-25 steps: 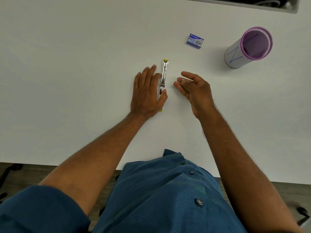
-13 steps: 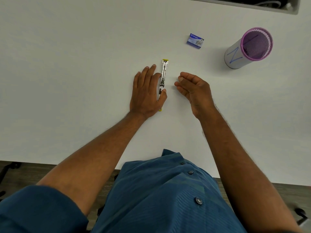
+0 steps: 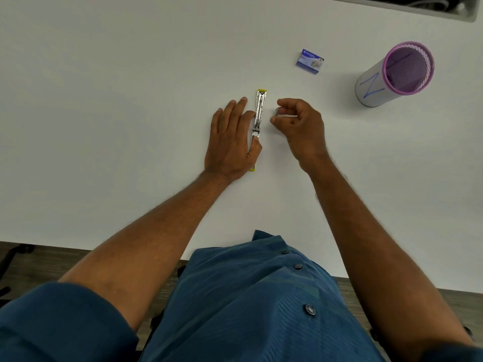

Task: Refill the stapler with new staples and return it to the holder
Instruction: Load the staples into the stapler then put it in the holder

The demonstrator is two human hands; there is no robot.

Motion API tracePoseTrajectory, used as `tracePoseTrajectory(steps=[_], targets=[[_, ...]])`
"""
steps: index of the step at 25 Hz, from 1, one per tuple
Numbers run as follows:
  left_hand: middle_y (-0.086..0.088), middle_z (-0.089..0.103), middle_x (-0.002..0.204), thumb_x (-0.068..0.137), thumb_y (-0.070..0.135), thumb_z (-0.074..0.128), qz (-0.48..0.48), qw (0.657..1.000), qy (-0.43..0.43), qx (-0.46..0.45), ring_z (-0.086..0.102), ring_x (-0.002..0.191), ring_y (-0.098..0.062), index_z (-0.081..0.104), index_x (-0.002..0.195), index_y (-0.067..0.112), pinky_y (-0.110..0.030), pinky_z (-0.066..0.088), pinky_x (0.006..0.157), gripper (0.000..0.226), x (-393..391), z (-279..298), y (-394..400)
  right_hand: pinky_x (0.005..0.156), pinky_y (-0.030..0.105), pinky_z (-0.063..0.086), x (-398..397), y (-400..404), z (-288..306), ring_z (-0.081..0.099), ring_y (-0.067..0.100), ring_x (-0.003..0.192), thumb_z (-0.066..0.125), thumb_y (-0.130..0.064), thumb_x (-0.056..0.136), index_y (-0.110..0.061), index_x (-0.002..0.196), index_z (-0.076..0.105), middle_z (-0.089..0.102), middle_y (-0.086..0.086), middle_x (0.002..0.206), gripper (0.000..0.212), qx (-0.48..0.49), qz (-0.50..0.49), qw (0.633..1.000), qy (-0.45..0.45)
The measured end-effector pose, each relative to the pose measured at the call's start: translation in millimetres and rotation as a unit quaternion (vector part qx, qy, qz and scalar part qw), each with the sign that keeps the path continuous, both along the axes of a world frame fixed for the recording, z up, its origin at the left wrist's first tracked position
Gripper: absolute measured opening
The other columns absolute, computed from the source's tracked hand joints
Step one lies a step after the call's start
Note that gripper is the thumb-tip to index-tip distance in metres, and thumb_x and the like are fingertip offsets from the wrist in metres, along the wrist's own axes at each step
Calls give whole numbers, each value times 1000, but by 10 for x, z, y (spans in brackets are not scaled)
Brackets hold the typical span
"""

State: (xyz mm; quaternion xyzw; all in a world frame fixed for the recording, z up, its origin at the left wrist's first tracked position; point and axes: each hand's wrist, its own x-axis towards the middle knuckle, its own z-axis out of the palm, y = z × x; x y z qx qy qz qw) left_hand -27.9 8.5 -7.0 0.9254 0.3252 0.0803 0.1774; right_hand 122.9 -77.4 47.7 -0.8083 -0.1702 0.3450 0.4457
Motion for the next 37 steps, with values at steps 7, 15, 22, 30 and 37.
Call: tracePoseTrajectory(steps=[7, 15, 22, 30, 37], targets=[[-10, 36, 161, 90, 39, 50, 0, 1000, 10, 4, 31, 151, -30, 50, 140, 15, -49, 19, 125, 55, 5, 11, -1, 76, 7, 51, -24, 137, -94, 65, 2, 79, 81, -16, 83, -12, 112, 72, 72, -1, 106, 30, -4, 79, 992, -98], [-13, 36, 162, 93, 43, 45, -5, 999, 36, 17, 31, 151, -32, 51, 143, 13, -52, 20, 125, 59, 16, 19, -17, 83, 11, 51, -18, 207, -141, 65, 12, 94, 80, -15, 85, -13, 115, 73, 66, 4, 114, 31, -11, 160, 972, -170], [-14, 36, 162, 93, 44, 44, -3, 999, 35, 13, 31, 152, -32, 50, 144, 12, -53, 21, 125, 60, 18, 46, -19, 82, 2, 45, -5, 230, -200, 60, 5, 91, 80, -18, 85, -15, 114, 72, 66, 4, 115, 30, -15, 170, 968, -183], [-13, 36, 162, 92, 42, 48, -1, 999, 34, 29, 30, 152, -31, 50, 144, 13, -51, 20, 125, 60, 20, -15, -16, 81, 3, 46, -5, 228, -151, 60, 8, 90, 80, -18, 85, -14, 115, 73, 66, 6, 116, 32, -22, 158, 973, -165], [-13, 36, 162, 94, 44, 46, 1, 999, 21, 26, 31, 152, -32, 50, 144, 14, -52, 20, 125, 58, 24, -49, -13, 94, 23, 52, -5, 274, -38, 65, 13, 97, 78, -17, 87, -15, 115, 71, 65, 6, 117, 29, -53, 196, 957, -206]])
